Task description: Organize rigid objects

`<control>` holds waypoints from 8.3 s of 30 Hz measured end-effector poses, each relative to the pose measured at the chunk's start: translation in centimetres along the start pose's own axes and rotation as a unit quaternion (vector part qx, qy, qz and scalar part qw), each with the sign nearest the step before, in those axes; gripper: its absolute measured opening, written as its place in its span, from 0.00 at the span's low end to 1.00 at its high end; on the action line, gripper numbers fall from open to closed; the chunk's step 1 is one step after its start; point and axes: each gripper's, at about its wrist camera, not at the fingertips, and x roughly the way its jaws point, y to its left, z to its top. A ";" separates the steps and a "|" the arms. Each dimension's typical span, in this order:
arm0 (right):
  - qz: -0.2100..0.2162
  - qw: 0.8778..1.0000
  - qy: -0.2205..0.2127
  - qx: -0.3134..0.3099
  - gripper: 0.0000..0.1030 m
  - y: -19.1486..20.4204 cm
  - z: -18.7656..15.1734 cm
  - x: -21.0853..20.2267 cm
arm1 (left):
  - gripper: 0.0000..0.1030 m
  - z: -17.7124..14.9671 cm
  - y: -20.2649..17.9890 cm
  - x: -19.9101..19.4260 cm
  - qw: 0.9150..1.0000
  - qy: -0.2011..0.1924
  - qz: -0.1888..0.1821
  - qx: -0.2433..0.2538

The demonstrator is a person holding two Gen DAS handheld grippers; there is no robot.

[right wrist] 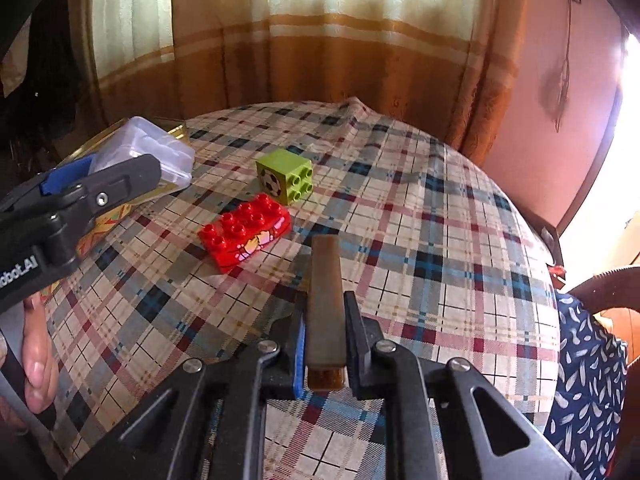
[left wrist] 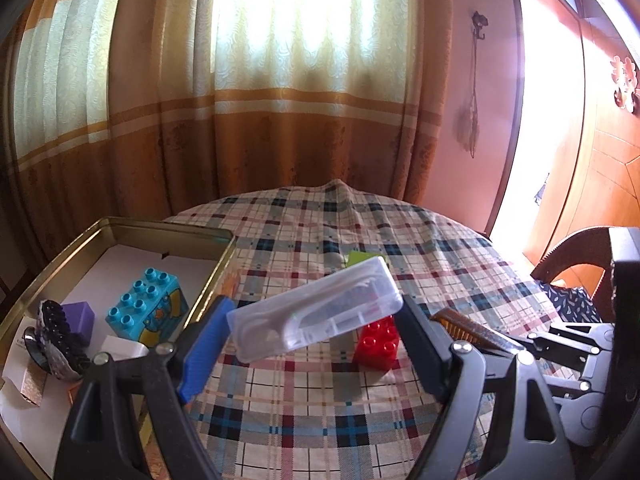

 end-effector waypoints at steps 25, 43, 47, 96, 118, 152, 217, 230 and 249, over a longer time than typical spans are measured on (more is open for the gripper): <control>0.029 0.998 -0.058 0.007 0.16 1.6 0.7 -2.3 | 0.80 -0.8 0.1 -2.8 0.998 -0.049 0.027 0.008; 0.046 0.996 -0.071 -0.005 0.16 3.7 0.7 -2.9 | 0.80 -1.3 2.1 -4.2 0.998 -0.052 0.039 -0.015; 0.048 0.996 -0.075 -0.006 0.16 4.0 0.6 -3.1 | 0.80 -1.4 2.3 -4.4 0.998 -0.052 0.040 -0.014; 0.078 0.992 -0.103 -0.005 0.16 6.0 0.6 -4.5 | 0.80 -1.7 3.6 -9.1 0.993 -0.107 0.043 -0.006; 0.129 0.983 -0.130 -0.028 0.16 9.7 4.1 -6.0 | 0.65 0.6 11.0 -9.7 0.991 -0.087 0.093 -0.050; 0.073 0.992 -0.106 0.001 0.16 2.5 0.0 -6.5 | 0.78 -4.3 0.3 -2.5 0.986 0.146 -0.075 0.012; -0.014 0.991 -0.028 0.130 0.69 -6.0 2.8 -0.3 | 0.99 0.6 -3.5 6.1 0.988 0.154 0.012 0.025; -0.009 0.990 -0.035 0.137 0.70 -6.1 4.2 1.1 | 0.30 0.1 -3.6 9.2 0.982 0.186 -0.039 0.023; 0.046 0.998 -0.012 0.051 0.70 -0.3 10.3 7.5 | 0.30 1.1 1.0 10.6 0.984 0.160 0.071 -0.032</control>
